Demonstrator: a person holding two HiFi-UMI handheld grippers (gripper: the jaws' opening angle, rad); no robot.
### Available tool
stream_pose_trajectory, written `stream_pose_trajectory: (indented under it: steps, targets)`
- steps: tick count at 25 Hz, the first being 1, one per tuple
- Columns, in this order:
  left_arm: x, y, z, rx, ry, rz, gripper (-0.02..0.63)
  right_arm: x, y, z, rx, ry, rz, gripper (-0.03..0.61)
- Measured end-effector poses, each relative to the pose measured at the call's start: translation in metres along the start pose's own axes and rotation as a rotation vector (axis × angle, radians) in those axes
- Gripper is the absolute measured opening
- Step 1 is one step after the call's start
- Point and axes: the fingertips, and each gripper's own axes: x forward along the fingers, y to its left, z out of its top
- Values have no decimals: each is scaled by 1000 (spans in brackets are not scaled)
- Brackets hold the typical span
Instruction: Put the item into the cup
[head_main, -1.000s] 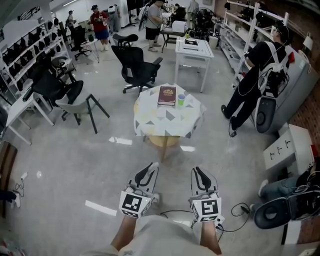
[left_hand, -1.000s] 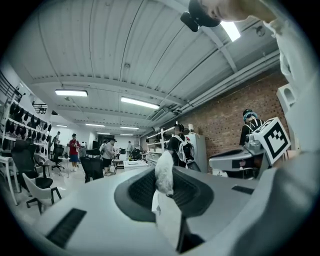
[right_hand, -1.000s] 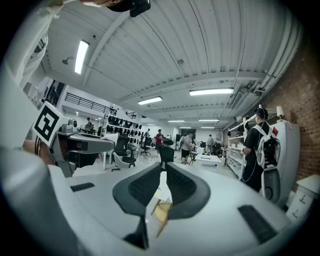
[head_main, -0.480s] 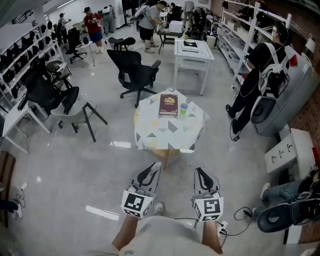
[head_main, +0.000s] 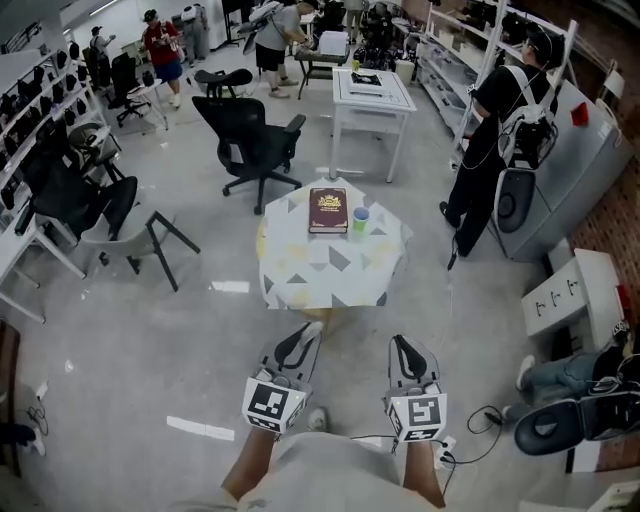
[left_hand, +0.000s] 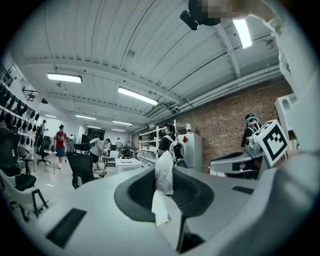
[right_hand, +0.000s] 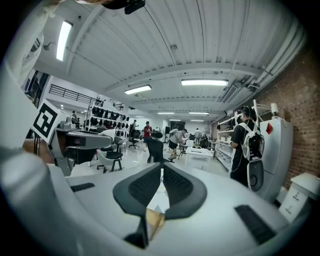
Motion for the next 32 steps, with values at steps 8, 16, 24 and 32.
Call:
stream_pose_trajectory:
  steps: [8,16,24,32]
  targets:
    - [15,22,-4,-20,6,-13,67,29,1,-4,5,29,-3,20]
    - [32,38,-3,-19,-12,-24,67,43,0,6,-25,15,-23,21]
    - [40,34,-15,-31,13,-44,67,47,-8,-8,6,37,-46,21]
    - [51,42,-13,-22,17,-17,67,63,-16,-7,14,20,-28,21]
